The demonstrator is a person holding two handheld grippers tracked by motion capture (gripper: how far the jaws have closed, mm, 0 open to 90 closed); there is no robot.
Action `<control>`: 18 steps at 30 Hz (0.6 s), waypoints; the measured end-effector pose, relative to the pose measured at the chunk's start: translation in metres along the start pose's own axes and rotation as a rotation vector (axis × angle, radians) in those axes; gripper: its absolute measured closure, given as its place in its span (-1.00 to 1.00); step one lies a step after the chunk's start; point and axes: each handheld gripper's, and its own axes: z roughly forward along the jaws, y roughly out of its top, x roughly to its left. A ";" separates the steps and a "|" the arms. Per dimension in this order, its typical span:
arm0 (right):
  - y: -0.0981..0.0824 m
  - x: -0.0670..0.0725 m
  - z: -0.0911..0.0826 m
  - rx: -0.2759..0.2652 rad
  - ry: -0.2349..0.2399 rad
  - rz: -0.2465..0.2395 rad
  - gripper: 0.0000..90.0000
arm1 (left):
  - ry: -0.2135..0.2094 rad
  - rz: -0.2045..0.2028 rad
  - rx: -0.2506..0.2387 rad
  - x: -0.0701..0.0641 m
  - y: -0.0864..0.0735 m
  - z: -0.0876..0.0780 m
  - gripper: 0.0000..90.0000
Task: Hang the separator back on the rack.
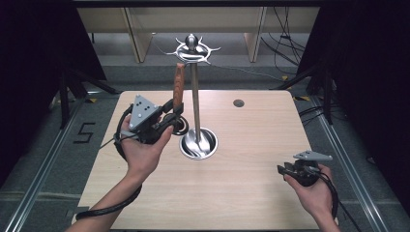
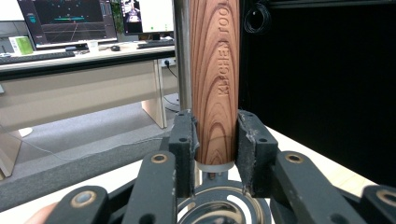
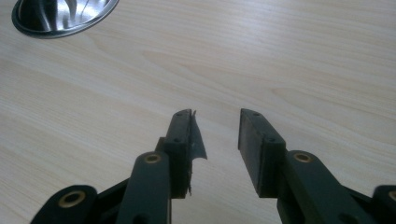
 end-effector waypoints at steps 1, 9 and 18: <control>0.000 0.000 0.000 0.000 0.000 0.000 0.46 | 0.000 0.000 0.000 0.000 0.000 0.000 0.54; 0.000 -0.001 0.000 0.000 0.002 -0.002 0.46 | 0.020 0.002 0.007 0.000 0.003 0.008 0.54; 0.000 0.000 0.001 0.003 0.001 -0.002 0.47 | 0.053 -0.006 0.018 -0.002 0.002 0.016 0.54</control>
